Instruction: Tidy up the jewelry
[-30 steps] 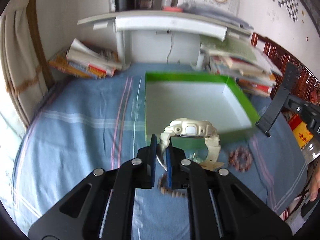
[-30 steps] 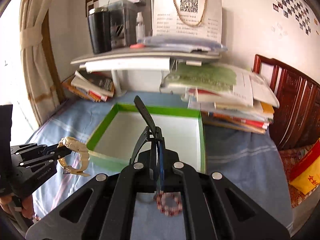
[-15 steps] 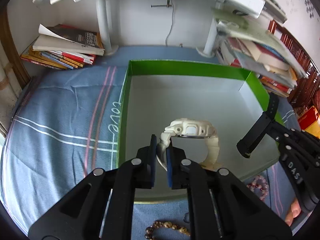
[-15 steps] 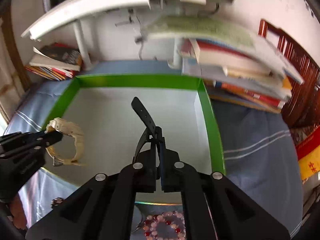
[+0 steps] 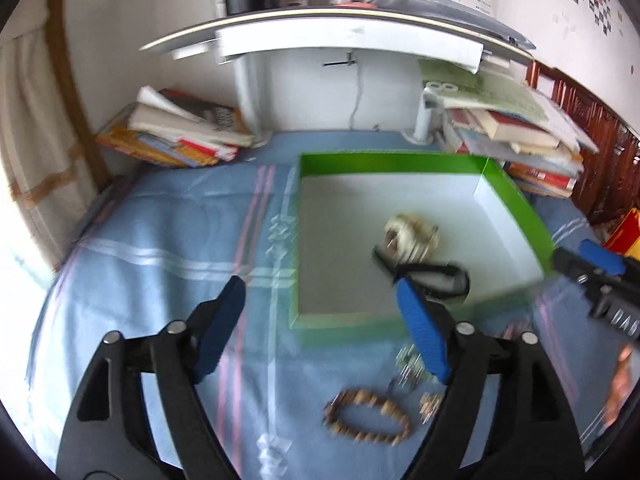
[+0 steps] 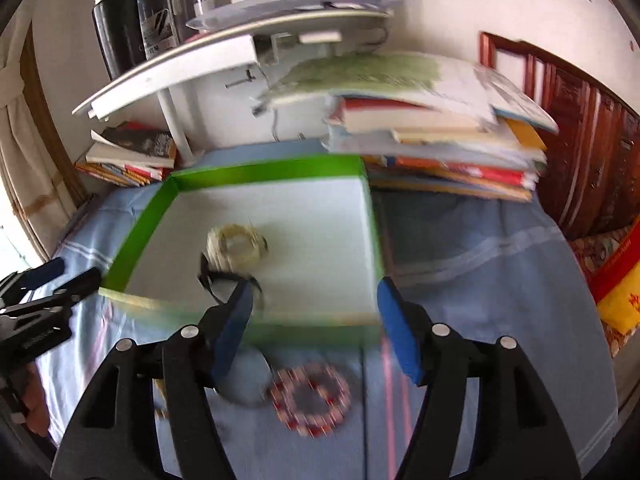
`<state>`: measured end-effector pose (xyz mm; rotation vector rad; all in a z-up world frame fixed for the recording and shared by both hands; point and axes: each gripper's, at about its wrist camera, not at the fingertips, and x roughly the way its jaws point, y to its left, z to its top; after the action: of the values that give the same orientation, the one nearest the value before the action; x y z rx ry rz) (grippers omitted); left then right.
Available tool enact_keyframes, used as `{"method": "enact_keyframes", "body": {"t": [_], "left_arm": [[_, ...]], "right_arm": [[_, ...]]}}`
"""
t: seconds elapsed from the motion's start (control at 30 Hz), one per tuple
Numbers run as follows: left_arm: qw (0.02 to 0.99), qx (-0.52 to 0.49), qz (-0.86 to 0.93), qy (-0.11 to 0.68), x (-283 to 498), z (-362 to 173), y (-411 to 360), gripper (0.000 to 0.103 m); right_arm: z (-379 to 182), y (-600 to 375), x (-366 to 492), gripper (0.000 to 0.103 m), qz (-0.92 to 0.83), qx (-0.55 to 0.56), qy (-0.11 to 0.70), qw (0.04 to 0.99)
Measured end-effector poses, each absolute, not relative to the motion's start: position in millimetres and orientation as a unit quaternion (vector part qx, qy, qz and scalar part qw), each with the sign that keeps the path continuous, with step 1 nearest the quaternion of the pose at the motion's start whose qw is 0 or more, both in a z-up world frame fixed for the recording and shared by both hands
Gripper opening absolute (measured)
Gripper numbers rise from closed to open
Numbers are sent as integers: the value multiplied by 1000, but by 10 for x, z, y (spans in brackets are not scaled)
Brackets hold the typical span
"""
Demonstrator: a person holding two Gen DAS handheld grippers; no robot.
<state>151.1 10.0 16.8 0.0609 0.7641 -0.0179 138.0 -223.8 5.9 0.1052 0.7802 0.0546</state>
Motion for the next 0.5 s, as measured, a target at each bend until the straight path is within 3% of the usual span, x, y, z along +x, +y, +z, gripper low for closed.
{"method": "enact_keyframes", "body": {"t": [0.2, 0.5], "left_arm": [[917, 23, -3, 398, 1024, -81, 292, 85], [896, 59, -31, 438, 897, -419, 112, 87]], "right_arm": [[-300, -2491, 1066, 64, -4, 71, 420, 905], [-617, -2434, 991, 64, 9, 80, 455, 887]]}}
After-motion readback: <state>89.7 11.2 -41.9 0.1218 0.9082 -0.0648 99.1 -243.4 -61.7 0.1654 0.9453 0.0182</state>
